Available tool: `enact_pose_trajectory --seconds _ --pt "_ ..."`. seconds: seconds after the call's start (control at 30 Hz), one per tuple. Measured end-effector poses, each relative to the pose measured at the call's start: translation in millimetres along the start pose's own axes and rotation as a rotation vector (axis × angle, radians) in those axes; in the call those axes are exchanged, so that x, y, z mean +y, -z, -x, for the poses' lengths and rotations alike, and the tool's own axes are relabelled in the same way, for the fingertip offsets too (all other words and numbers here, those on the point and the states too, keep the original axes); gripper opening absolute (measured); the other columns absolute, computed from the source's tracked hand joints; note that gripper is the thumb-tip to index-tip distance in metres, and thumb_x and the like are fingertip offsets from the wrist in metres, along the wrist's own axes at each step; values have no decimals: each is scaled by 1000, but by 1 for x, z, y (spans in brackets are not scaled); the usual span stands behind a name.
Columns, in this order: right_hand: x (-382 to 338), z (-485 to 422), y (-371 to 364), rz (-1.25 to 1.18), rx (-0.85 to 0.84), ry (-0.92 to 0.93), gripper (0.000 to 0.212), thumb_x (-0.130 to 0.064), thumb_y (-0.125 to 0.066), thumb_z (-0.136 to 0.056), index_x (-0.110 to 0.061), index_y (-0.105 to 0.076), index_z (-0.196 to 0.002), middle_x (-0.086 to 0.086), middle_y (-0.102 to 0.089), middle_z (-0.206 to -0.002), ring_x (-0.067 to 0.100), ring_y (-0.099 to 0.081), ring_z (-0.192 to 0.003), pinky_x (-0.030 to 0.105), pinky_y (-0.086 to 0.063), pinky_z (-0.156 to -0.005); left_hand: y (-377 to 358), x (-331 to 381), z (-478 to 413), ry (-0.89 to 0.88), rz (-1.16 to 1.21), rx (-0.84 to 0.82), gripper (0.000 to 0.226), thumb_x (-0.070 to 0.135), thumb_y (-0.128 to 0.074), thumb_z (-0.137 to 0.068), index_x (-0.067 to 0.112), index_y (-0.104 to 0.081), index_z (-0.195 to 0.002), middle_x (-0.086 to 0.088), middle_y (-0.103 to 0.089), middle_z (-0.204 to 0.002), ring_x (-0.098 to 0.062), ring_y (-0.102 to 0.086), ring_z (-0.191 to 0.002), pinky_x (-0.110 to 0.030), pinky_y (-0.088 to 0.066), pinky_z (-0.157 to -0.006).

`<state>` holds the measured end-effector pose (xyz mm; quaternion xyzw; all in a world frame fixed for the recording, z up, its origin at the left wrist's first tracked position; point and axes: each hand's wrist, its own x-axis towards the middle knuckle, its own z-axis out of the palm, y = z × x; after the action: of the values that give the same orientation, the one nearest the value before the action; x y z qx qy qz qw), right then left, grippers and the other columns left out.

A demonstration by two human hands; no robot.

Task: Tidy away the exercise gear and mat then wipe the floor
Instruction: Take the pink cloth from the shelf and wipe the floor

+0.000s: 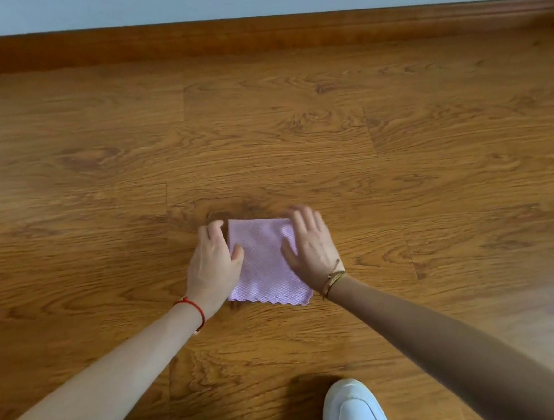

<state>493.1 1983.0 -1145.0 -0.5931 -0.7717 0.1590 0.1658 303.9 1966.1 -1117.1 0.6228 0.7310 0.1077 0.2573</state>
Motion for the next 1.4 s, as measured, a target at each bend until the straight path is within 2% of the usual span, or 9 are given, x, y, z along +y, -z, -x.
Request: enact_pose_trajectory --seconds 0.13,0.3,0.47,0.6,0.77,0.9,1.2,1.3,1.4 --pt "22 -13 6 83 17 -240 26 -22 -56 -88 -6 -58 -108 12 -54 -105 31 -50 -92 42 -47 -80 0 -3 -2 23 49 -42 56 23 -67 -92 5 -41 -138 -11 -53 -127 -18 -54 -86 -29 -45 -65" --pt "23 -19 5 97 -37 -213 15 -15 -52 -91 -6 -56 -103 11 -54 -108 30 -48 -96 38 -44 -84 0 -5 -6 109 224 -112 63 5 -76 -83 8 -44 -137 -2 -57 -110 -19 -60 -98 -21 -47 -70" --pt "14 -24 1 -46 -32 -295 6 -8 -47 -88 -5 -50 -93 12 -55 -95 28 -46 -88 40 -42 -81 7 -3 -7 197 342 -121 65 -2 -75 -81 10 -49 -139 7 -58 -89 -4 -55 -79 -11 -39 -59" --pt "1 -34 14 -402 -7 -409 4 -8 -45 -91 -8 -42 -95 2 -53 -72 21 -48 -66 34 -33 -55 17 -2 -12 262 466 -131 42 3 -73 -79 15 -63 -117 0 -67 -92 -10 -61 -83 -20 -45 -64" --pt "-11 -75 22 -948 -106 -713 21 -23 -60 -93 -8 -52 -106 -3 -53 -73 13 -48 -66 27 -40 -61 43 -7 -32 330 795 -138 13 6 -66 -86 12 -75 -93 -11 -75 -96 -23 -67 -87 -34 -48 -74" --pt "-22 -105 24 -1389 -256 -826 10 -13 -68 -89 -5 -61 -90 3 -50 -67 16 -49 -60 27 -41 -57 72 -8 -56 360 932 -90 14 11 -58 -93 14 -71 -96 -3 -67 -80 -17 -57 -70 -29 -42 -57" --pt "-74 -141 89 -1127 -262 -728 10 -22 -57 -96 -13 -62 -96 3 -57 -86 18 -54 -79 41 -52 -74 158 13 -55 449 946 -172 22 19 -50 -102 9 -64 -116 -12 -61 -87 -23 -54 -58 -32 -42 -46" --pt "-94 -136 129 -872 -204 -664 35 -35 -56 -88 -2 -58 -99 8 -53 -79 22 -46 -72 39 -40 -63 194 39 -35 508 958 -179 23 20 -49 -103 11 -63 -119 -10 -62 -87 -25 -57 -65 -37 -45 -57" --pt "-117 -125 176 -801 -184 -670 30 -35 -56 -84 -8 -61 -94 8 -53 -74 20 -46 -67 36 -37 -62 235 72 -7 556 977 -177 18 17 -47 -104 22 -64 -103 -9 -62 -90 -27 -57 -77 -41 -45 -70"
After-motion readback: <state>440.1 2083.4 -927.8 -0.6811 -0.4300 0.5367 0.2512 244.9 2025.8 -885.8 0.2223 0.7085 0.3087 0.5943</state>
